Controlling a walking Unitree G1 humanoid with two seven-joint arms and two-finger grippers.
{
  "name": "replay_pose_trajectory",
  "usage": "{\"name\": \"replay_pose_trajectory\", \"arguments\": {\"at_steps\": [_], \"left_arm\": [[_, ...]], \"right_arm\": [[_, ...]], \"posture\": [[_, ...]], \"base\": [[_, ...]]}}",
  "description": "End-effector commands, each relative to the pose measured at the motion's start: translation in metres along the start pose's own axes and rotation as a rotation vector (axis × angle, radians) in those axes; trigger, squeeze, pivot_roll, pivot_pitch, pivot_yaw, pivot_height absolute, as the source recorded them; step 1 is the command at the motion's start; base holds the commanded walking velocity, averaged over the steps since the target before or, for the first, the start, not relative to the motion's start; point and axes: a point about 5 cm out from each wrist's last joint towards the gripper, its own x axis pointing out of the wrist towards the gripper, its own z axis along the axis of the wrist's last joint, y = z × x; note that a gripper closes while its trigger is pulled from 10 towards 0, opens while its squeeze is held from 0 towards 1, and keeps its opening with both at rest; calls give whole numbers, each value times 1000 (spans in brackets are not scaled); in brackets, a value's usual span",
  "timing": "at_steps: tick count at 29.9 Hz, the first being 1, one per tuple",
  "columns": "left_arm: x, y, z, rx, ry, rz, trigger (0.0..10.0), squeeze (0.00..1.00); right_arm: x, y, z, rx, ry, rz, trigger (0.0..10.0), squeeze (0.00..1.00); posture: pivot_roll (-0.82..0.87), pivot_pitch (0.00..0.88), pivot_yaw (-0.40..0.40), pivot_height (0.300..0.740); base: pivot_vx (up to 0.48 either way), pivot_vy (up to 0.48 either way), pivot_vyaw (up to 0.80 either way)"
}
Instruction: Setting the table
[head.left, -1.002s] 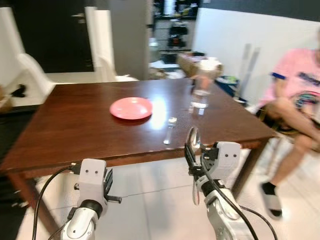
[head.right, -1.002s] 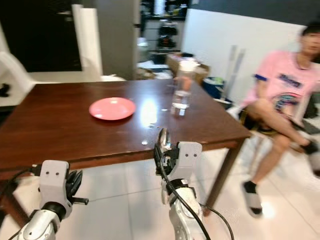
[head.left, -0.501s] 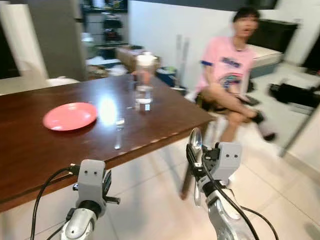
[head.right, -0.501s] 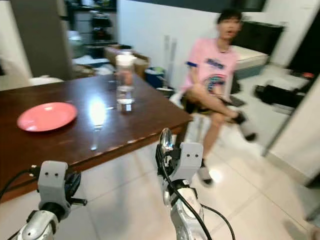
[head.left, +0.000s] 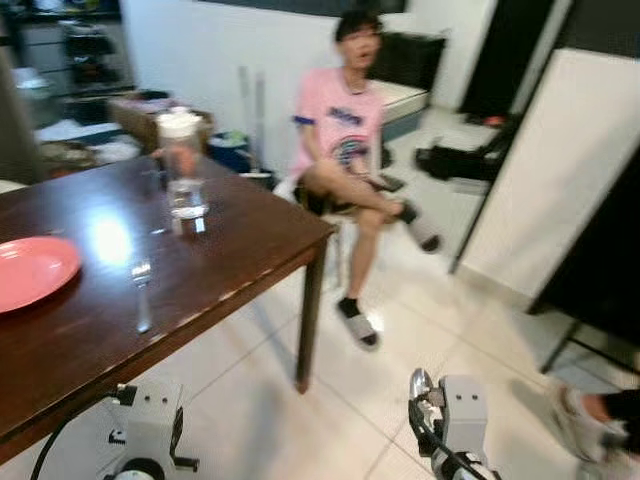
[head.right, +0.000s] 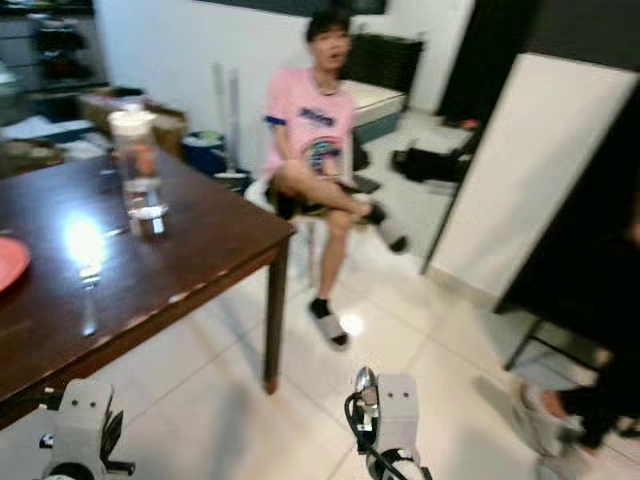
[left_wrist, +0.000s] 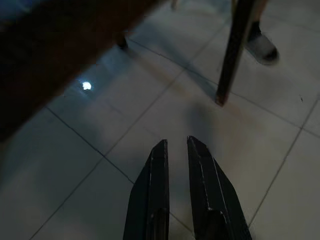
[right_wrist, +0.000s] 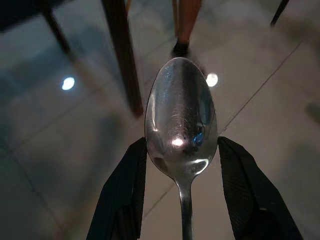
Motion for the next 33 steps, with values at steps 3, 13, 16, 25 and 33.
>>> {"name": "replay_pose_trajectory", "arguments": {"at_steps": [3,13,16,25,33], "left_arm": [[-5,2,-25,14,82,-15,10000,0],[-2,5,-30,33,68,-24,10000,0],[-1,5,-29,35,58,-26,10000,0],[2,5,-29,37,43,-27,10000,0],[3,5,-29,39,39,-27,10000,0]], "right_arm": [[-16,-8,-39,-23,145,-16,10000,0],[-12,-5,-43,-20,119,-3,10000,0],[-9,-3,-40,-19,106,0,10000,0],[-5,-4,-37,-17,82,1,10000,0],[-4,-2,-37,-18,77,6,10000,0]], "posture": [[46,111,40,740],[47,107,44,740],[47,106,44,740],[50,100,42,740],[49,95,42,740]], "base": [[0,0,-760],[0,0,-758],[0,0,-756],[0,0,-756],[0,0,-756]]}}
